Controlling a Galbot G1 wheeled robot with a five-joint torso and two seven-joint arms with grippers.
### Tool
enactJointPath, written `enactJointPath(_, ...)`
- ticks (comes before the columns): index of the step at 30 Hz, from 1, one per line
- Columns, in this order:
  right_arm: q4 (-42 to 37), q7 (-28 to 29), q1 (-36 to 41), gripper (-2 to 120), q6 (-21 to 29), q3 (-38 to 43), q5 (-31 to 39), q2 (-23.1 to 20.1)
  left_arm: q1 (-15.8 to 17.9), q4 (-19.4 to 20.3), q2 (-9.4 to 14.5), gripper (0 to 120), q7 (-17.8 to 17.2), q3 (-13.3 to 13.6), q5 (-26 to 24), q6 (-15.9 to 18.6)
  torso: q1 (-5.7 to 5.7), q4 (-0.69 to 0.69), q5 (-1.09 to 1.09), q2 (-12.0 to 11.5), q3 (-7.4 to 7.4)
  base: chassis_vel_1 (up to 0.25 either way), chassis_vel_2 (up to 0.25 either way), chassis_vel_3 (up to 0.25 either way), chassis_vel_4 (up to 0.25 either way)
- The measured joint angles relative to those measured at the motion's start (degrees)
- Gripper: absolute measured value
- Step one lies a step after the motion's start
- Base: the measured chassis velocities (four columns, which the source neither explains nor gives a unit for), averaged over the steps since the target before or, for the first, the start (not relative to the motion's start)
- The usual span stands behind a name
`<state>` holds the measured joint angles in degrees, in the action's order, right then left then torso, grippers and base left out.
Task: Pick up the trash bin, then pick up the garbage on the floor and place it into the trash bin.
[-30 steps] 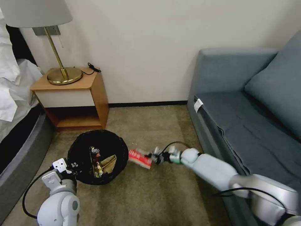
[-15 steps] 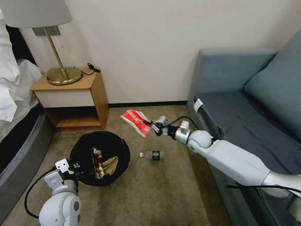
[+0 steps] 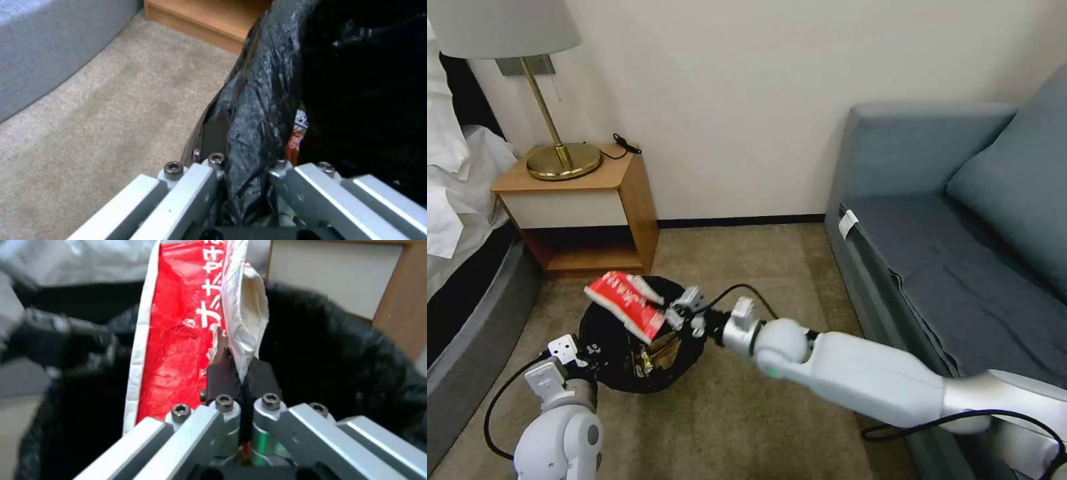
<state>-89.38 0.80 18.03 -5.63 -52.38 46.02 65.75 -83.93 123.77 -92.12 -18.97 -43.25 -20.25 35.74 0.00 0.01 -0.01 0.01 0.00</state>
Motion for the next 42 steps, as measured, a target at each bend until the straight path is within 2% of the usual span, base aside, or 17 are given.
enactJointPath(3, 0.15, 0.9, 0.03, 1, 0.71, -0.46, -0.52, 0.08, 0.02, 0.0, -0.01, 2, 0.0, 0.04, 0.04, 0.0, 0.0, -0.01, 0.0, 0.0, 0.0, 0.0, 0.0, 0.0, 0.0)
enactJointPath(8, 0.93, 1.82, 0.51, 22, 1.01, -0.51, -1.86, -0.68, 0.2, -0.17, -0.02, 2, 0.01, 0.09, 0.11, 0.0, 0.0, -0.01, 0.01, 0.0, 0.0, 0.0, 0.0, 0.0, 0.0)
enactJointPath(14, 1.08, 1.91, 0.88, 38, 0.89, -0.16, -2.66, -1.27, 0.23, -0.33, -0.02, 2, 0.06, 0.31, 0.25, 0.0, 0.0, -0.01, 0.01, 0.0, 0.0, 0.0, 0.0, 0.0, 0.0)
enactJointPath(17, 0.66, 2.47, 1.16, 54, 0.35, 1.56, -3.11, -1.34, 0.18, -0.3, -0.03, 2, 0.06, 0.31, 0.29, 0.0, 0.0, -0.01, 0.01, -0.01, 0.0, 0.0, 0.0, 0.0, 0.0)
enactJointPath(19, 0.2, 2.76, 1.21, 57, 0.13, 2.33, -3.19, -1.36, 0.16, -0.3, -0.03, 2, 0.06, 0.3, 0.29, 0.0, 0.0, -0.01, 0.01, -0.01, 0.0, 0.0, 0.0, 0.0, 0.0)
enactJointPath(23, -3.63, 4.97, 2.28, 76, -0.79, 10.21, -4.74, -3.41, -0.02, -0.01, -0.03, 2, 0.07, -0.19, 0.26, 0.0, 0.0, 0.01, 0.02, -0.02, 0.0, 0.0, 0.0, 0.0, 0.0)
enactJointPath(24, -3.63, 4.97, 2.28, 76, -0.79, 10.21, -4.74, -3.41, -0.02, -0.01, -0.03, 2, 0.07, -0.19, 0.26, 0.0, 0.0, 0.01, 0.02, -0.02, 0.0, 0.0, 0.0, 0.0, 0.0)
enactJointPath(27, -9.45, 7.89, 7.13, 88, 0.42, 20.98, -6.93, -7.19, -0.06, 0.1, -0.03, 2, 0.12, -0.55, 0.25, -0.05, 0.0, 0.0, 0.03, -0.01, 0.0, 0.0, 0.0, 0.0, 0.0)
enactJointPath(28, -9.88, 8.15, 7.52, 88, 0.56, 21.74, -7.14, -7.45, -0.06, 0.11, -0.03, 2, 0.12, -0.58, 0.25, -0.05, 0.0, -0.01, 0.03, -0.01, 0.0, 0.0, 0.0, 0.0, 0.0)
enactJointPath(29, -13.58, 10.54, 11.17, 97, 1.86, 29.08, -9.23, -9.65, -0.04, 0.12, -0.03, 2, 0.16, -0.65, 0.25, -0.1, 0.0, -0.02, 0.02, -0.01, 0.0, 0.0, 0.0, 0.0, 0.0)
enactJointPath(30, -13.58, 10.54, 11.17, 97, 1.86, 29.08, -9.23, -9.65, -0.04, 0.12, -0.03, 2, 0.16, -0.65, 0.25, -0.1, 0.0, -0.02, 0.02, -0.01, 0.0, 0.0, 0.0, 0.0, 0.0)
enactJointPath(33, -18.98, 15.44, 18.43, 99, 3.88, 39.7, -12.45, -12.62, 0.24, 0.04, -0.03, 2, 0.21, -0.65, 0.35, -0.22, 0.0, -0.01, 0.04, -0.01, 0.0, 0.0, 0.0, 0.0, 0.0)
enactJointPath(34, -18.98, 15.44, 18.43, 99, 3.88, 39.7, -12.45, -12.62, 0.24, 0.04, -0.03, 2, 0.21, -0.65, 0.35, -0.22, 0.0, -0.01, 0.04, -0.01, 0.0, 0.0, 0.0, 0.0, 0.0)
enactJointPath(35, -22.15, 18.96, 23.31, 100, 5.53, 45.48, -13.74, -13.66, 0.32, -0.11, -0.02, 2, 0.22, -0.72, 0.38, -0.27, 0.0, -0.01, 0.02, -0.01, 0.0, 0.0, 0.0, 0.0, 0.0)
enactJointPath(38, -29.85, 23.3, 35.82, 100, 8.34, 56.73, -16.33, -13.65, 0.39, -0.26, -0.02, 2, 0.25, -0.85, 0.42, -0.33, 0.0, -0.03, 0.04, -0.01, 0.0, 0.0, 0.0, 0.0, 0.0)
enactJointPath(39, -29.85, 23.3, 35.82, 100, 8.34, 56.73, -16.33, -13.65, 0.39, -0.26, -0.02, 2, 0.25, -0.85, 0.42, -0.33, 0.0, -0.03, 0.04, -0.01, 0.0, 0.0, 0.0, 0.0, 0.0)
enactJointPath(42, -35.7, 24.84, 46.58, 100, 9.46, 64.43, -19.38, -11.27, 0.34, 0.05, -0.03, 2, 0.27, -0.87, 0.52, -0.34, 0.0, -0.02, 0.01, -0.01, -0.01, 0.0, 0.0, 0.0, 0.0)
